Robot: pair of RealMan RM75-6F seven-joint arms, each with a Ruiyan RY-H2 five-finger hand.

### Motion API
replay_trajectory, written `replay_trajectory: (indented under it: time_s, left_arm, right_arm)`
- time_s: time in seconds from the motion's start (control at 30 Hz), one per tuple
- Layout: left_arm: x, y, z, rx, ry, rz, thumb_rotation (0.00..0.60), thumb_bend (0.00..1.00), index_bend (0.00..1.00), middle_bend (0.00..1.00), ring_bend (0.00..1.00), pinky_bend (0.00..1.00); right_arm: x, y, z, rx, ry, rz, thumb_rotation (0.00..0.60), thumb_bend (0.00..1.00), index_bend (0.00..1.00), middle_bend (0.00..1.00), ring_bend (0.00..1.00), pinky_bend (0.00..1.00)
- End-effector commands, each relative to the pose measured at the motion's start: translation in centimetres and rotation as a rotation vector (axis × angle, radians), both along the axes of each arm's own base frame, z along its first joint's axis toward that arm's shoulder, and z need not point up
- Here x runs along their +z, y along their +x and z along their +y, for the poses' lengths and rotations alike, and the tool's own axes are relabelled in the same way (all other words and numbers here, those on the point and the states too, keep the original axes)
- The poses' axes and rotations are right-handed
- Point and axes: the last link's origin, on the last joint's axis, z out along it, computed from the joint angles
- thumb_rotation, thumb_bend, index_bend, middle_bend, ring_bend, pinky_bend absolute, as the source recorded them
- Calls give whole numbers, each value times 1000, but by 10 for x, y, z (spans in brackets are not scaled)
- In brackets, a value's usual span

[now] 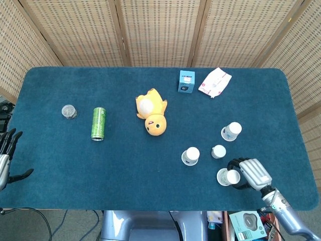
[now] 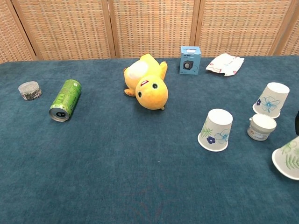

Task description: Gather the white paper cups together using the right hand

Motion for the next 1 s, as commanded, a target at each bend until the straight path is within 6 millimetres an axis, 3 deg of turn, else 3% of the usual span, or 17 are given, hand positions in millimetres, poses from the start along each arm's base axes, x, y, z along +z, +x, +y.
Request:
replay_trajectory:
  time_s: [0.03,0.23,0.43,0.6,1.0]
  left_arm:
    - [0,0,0,1,-1,-1,600,71,0,0,0,0]
    - [0,0,0,2,-5,-3,600,70,0,0,0,0]
    - [1,-2,0,11,-7,-14,600,71,0,0,0,0]
    - [3,-3,2,19,-9,-20,600,71,0,0,0,0]
    - [4,-6,4,28,-12,-31,600,70,0,0,0,0]
  right_arm:
    - [4,10,-11,15,-27,-1,600,266,490,541,457,514]
    - [-4,26,-36,-29,-21,14,600,274,490,541,457,514]
    - [-14,34,-50,-75,11,21,600,275,489,540,457,514]
    - [-28,52,-63,-71,18,13,600,275,490,540,457,514]
    - [-52,83,-71,-65,36,7,600,275,489,539,457,514]
